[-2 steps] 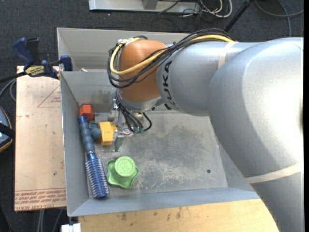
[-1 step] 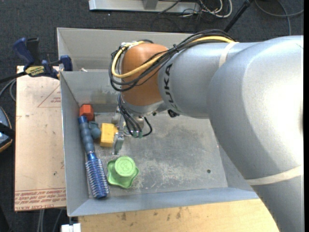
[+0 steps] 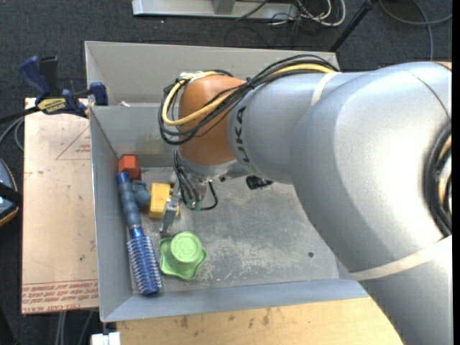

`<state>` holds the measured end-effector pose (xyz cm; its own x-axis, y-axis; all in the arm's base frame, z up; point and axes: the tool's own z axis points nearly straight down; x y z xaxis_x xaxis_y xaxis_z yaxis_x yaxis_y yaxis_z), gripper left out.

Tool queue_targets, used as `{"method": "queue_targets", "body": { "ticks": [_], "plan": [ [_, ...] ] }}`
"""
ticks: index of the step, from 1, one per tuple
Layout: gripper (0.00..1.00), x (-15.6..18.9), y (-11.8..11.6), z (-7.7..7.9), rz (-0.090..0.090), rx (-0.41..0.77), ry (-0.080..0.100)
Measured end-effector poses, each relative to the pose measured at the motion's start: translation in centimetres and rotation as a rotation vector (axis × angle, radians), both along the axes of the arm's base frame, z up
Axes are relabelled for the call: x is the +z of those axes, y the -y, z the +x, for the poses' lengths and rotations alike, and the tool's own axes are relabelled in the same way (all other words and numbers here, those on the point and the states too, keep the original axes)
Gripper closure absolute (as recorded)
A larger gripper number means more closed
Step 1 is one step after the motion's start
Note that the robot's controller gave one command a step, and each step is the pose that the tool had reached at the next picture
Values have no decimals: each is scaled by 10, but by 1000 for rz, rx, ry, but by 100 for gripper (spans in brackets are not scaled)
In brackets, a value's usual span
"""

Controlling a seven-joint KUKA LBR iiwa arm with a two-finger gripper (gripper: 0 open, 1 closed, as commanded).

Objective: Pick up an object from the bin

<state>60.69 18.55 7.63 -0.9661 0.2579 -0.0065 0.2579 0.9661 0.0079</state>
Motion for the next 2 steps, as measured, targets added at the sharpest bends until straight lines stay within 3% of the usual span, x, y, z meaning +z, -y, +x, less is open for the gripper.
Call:
{"method": "queue_targets", "body": {
  "ticks": [1, 2],
  "plan": [
    [0, 3, -1, 2, -2, 2, -2],
    [100, 5, -1, 4, -1, 1, 6]
  ]
}}
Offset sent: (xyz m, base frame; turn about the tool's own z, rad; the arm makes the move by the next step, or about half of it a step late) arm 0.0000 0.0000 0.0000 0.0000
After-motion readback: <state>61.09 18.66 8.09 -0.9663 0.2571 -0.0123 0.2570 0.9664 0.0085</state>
